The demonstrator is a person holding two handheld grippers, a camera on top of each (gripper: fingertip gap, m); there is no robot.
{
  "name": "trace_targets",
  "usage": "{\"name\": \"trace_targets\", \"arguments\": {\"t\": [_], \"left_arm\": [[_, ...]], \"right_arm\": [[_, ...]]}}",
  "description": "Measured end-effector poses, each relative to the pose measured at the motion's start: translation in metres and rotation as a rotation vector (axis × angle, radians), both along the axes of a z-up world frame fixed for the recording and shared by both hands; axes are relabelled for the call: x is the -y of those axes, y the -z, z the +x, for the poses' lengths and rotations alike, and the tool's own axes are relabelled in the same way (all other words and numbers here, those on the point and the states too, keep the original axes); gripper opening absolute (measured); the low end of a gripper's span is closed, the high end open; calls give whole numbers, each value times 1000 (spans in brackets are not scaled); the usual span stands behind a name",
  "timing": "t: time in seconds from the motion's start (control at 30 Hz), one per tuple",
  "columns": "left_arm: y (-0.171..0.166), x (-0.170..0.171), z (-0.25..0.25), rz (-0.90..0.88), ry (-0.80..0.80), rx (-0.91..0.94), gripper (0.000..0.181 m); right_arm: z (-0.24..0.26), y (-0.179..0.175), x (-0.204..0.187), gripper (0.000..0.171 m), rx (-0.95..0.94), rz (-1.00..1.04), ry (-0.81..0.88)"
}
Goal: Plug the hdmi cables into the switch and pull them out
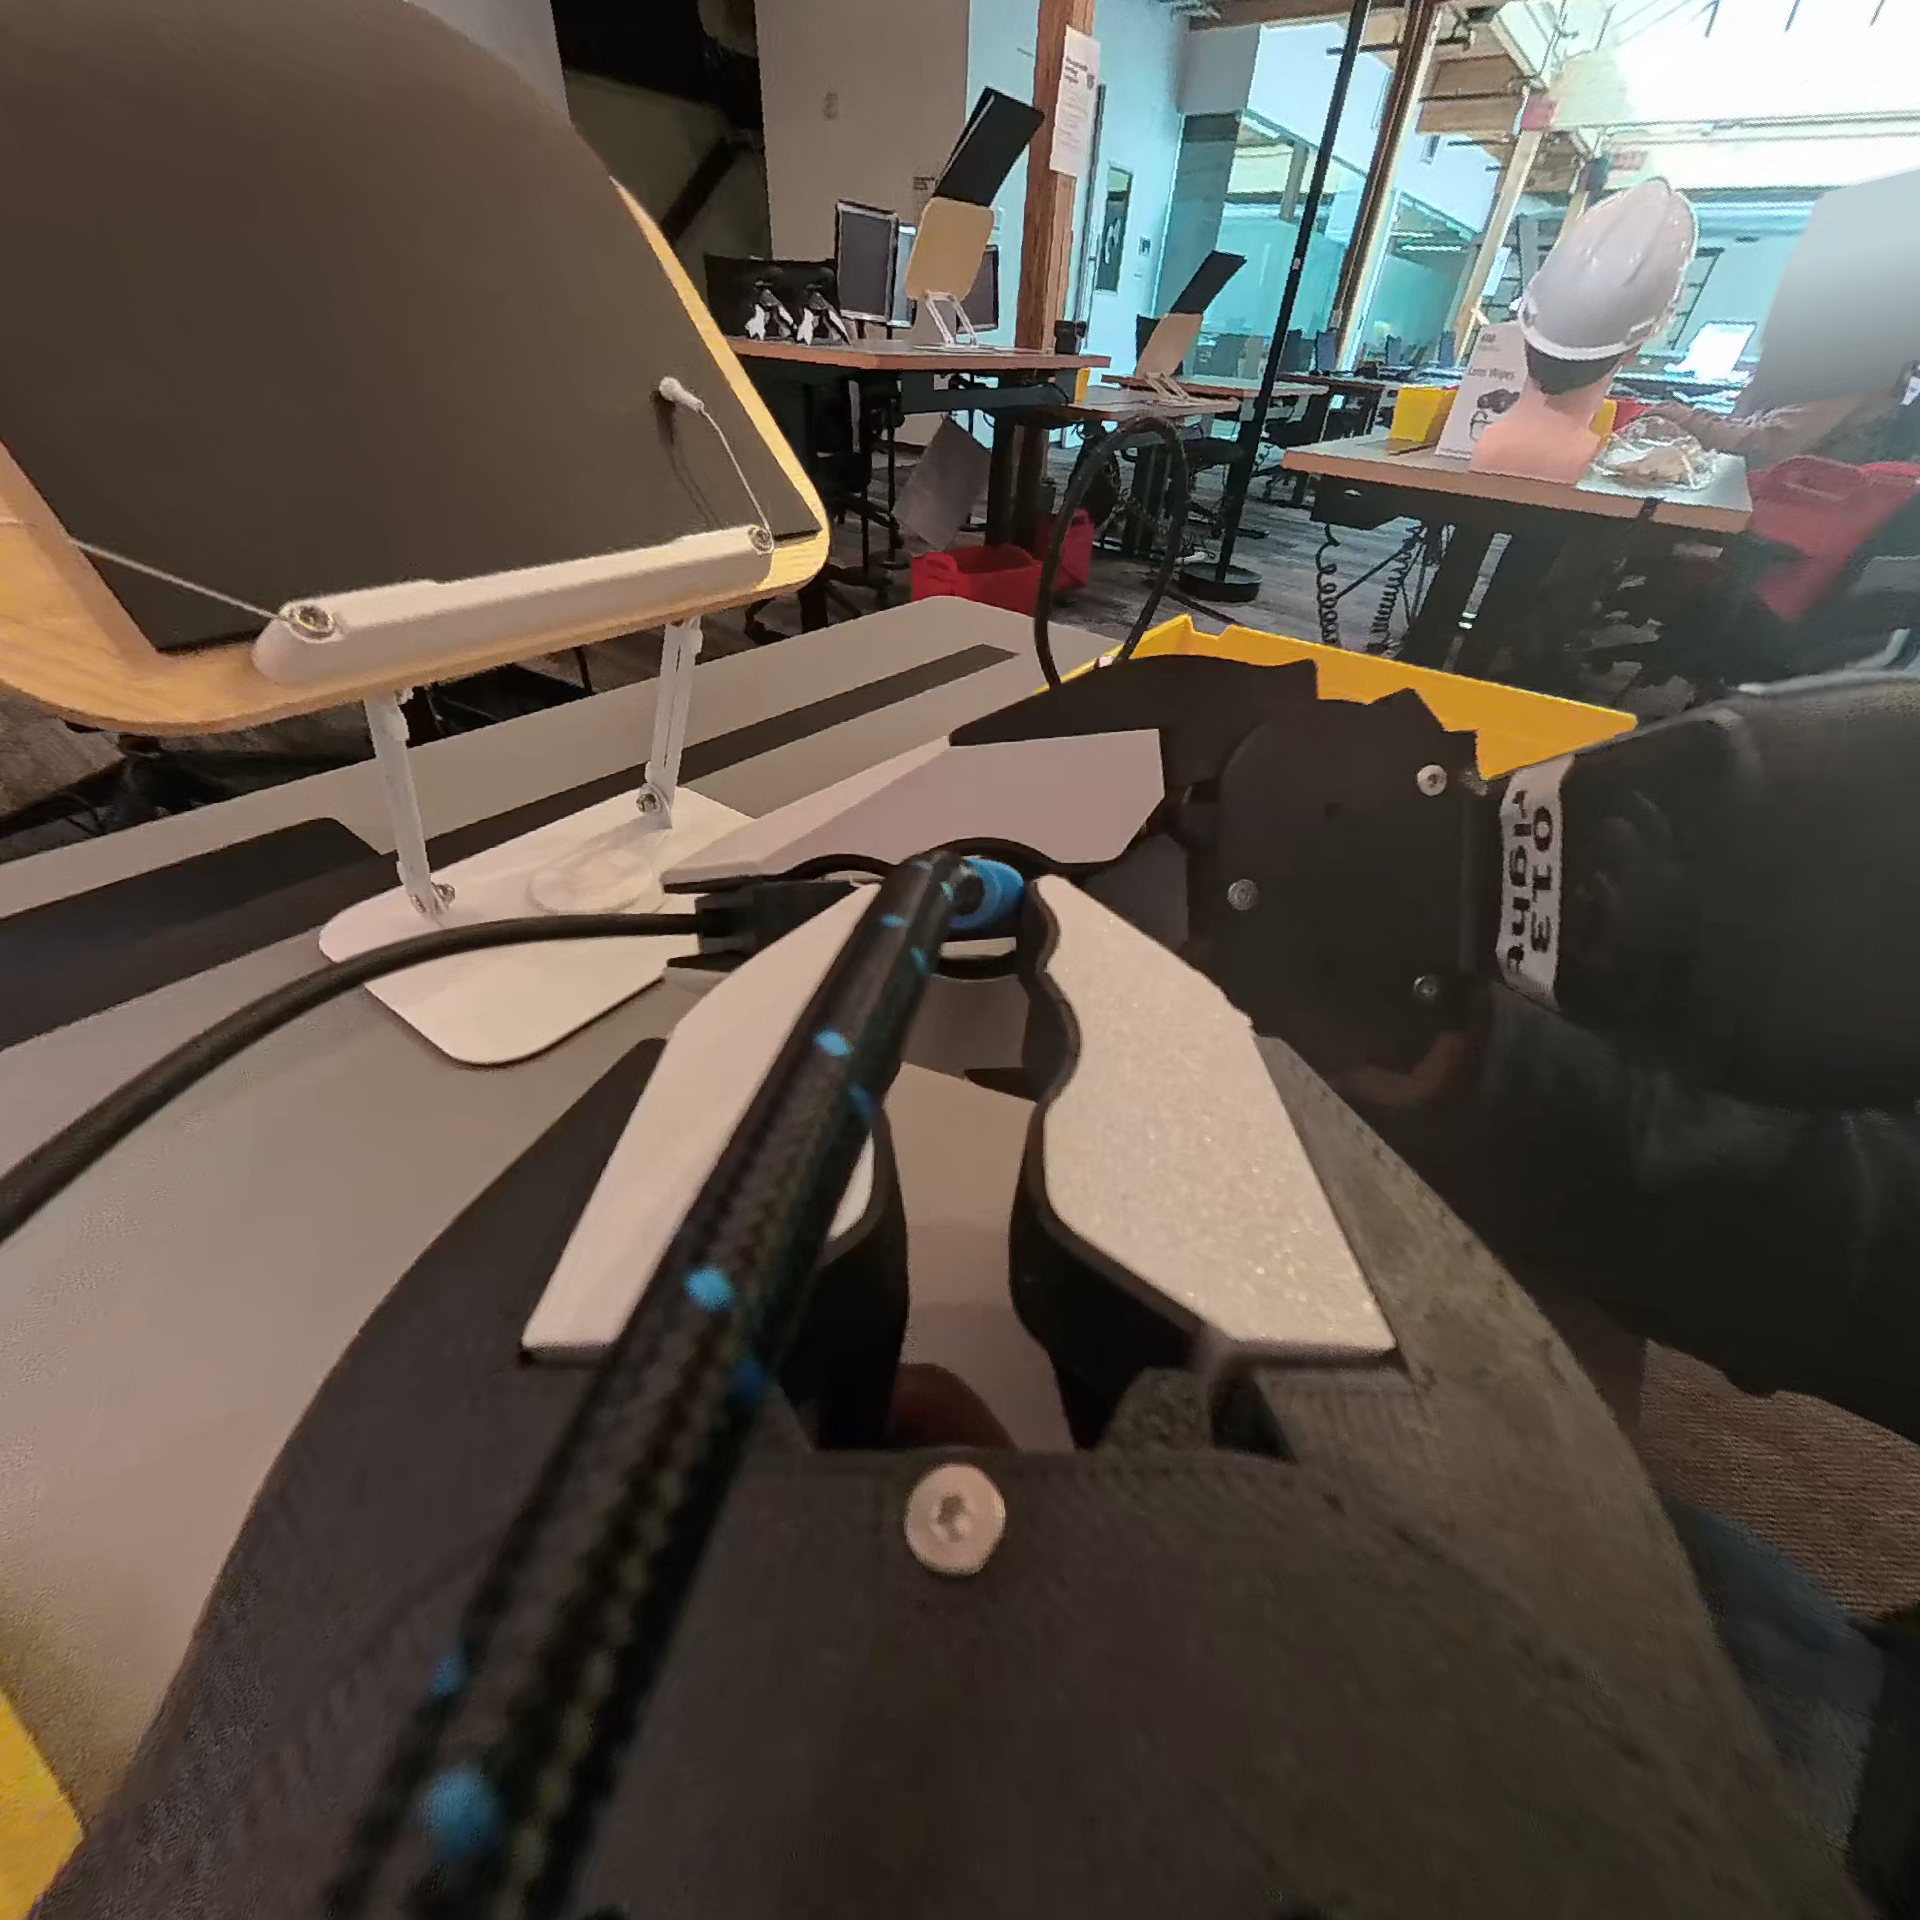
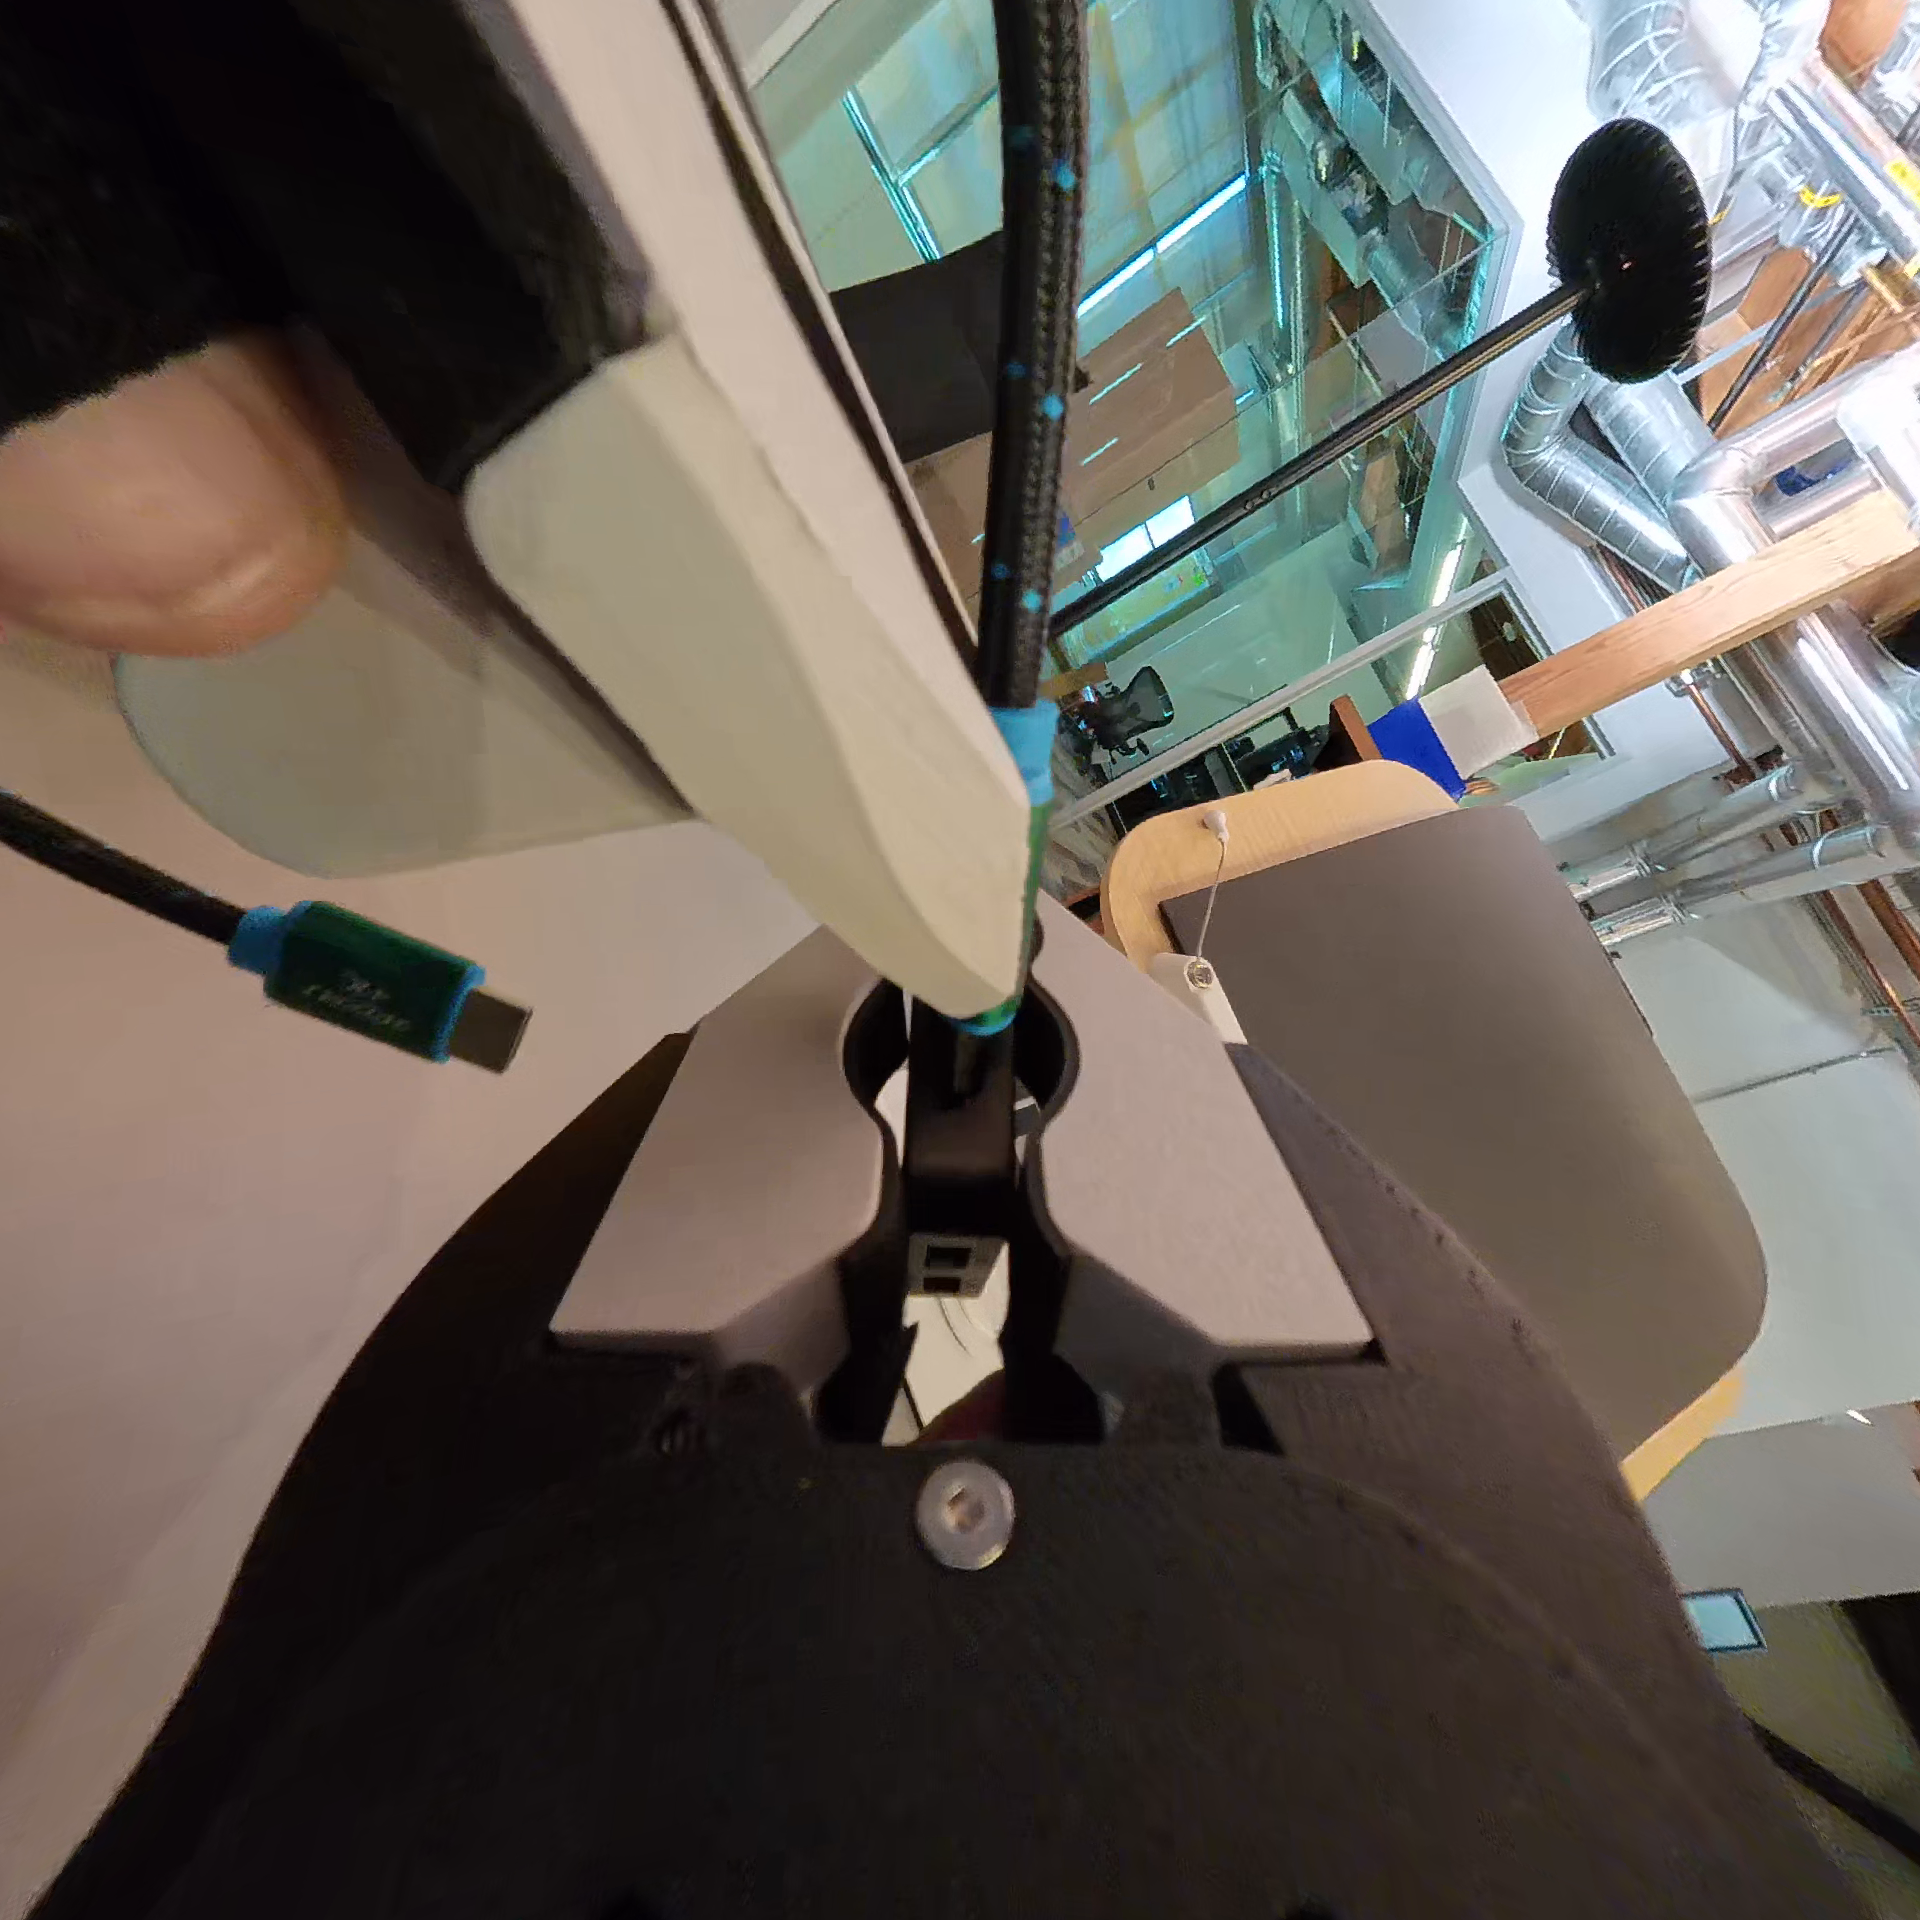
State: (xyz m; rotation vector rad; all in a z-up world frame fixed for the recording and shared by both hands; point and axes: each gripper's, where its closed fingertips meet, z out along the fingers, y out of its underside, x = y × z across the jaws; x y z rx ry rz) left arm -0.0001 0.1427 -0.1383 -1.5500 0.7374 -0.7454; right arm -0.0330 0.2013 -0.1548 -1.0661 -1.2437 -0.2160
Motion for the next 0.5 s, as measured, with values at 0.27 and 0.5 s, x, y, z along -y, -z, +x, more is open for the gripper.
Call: {"name": "trace_targets", "arguments": {"t": [0.27,0.5], "left_arm": [[-4,-13,-17,-28,-43,34,20],[-3,-15,-20,-48,-37,40,21]], "right_arm": [[5,0,0,14,-1,-2,-54],[10,1,-1,0,0,-9,-64]]}}
